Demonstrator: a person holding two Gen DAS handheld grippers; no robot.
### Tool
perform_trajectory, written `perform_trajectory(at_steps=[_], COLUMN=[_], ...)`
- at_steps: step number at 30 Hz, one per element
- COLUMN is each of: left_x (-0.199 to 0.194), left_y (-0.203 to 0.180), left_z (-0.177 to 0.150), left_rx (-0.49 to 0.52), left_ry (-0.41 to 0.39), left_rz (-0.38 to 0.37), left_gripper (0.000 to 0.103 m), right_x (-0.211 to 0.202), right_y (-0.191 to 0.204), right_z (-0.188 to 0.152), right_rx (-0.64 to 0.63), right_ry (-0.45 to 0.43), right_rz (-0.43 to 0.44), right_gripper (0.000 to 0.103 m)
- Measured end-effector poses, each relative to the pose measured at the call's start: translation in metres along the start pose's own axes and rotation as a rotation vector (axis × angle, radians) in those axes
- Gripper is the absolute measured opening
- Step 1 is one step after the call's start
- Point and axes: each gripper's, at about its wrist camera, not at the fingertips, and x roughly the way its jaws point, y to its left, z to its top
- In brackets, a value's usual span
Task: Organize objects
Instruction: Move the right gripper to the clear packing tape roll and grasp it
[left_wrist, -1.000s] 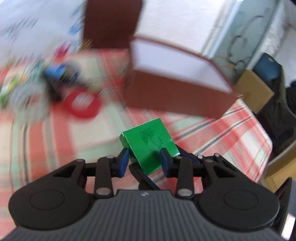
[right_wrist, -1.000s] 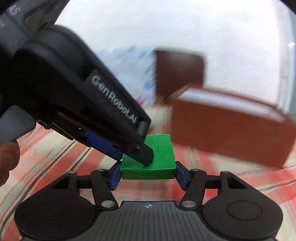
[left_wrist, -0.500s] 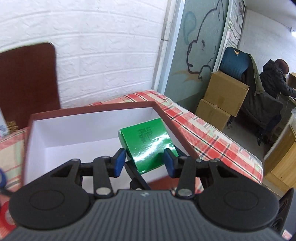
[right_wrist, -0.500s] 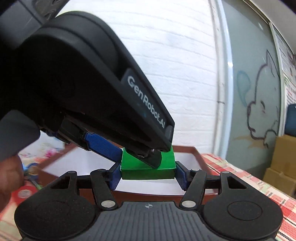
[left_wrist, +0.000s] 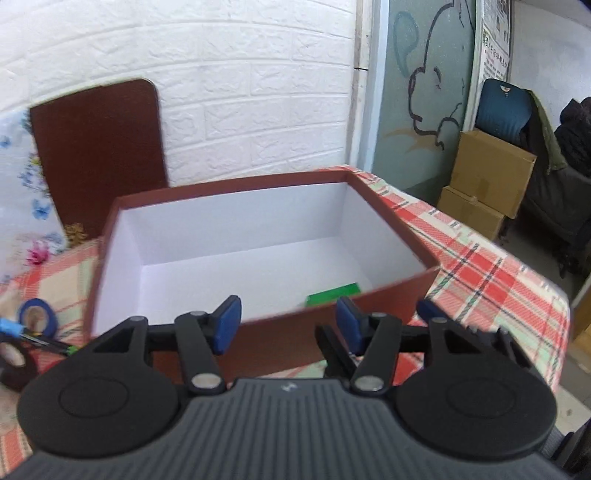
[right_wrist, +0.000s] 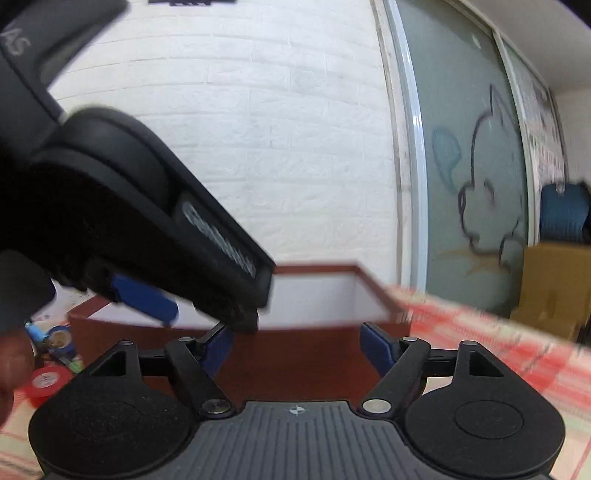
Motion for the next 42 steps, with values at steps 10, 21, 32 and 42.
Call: perform_trajectory(at_steps=[10,21,32,42], left_x=[0.004,-0.035,-0.103,-0.104], left_y=[0.069,0.176,0.337,0.34], left_z=[-0.074,-0.132,-0.205,-0.202], left_rx=[-0.097,-0.208,-0.479,-0.495], left_ry=[0.199,0.203,0.032,0.004], left_rz=[0.215,0.465,0.643,0.642], left_gripper=[0.062,0.073,0.094,0.096], right_x=[0.029,0.028,0.055,0.114], right_y=[0.057,0.143,0.253,0.327], right_z=[-0.024,-0.031,-0.026,-0.03], right_rx=[-0.029,-0.252,-0.324,-0.412], right_ry=[0.391,0.417,0.342,0.364], right_rz=[0.162,0.343,0.581,0.529], right_gripper=[0.075,0.076,0.073,0.087])
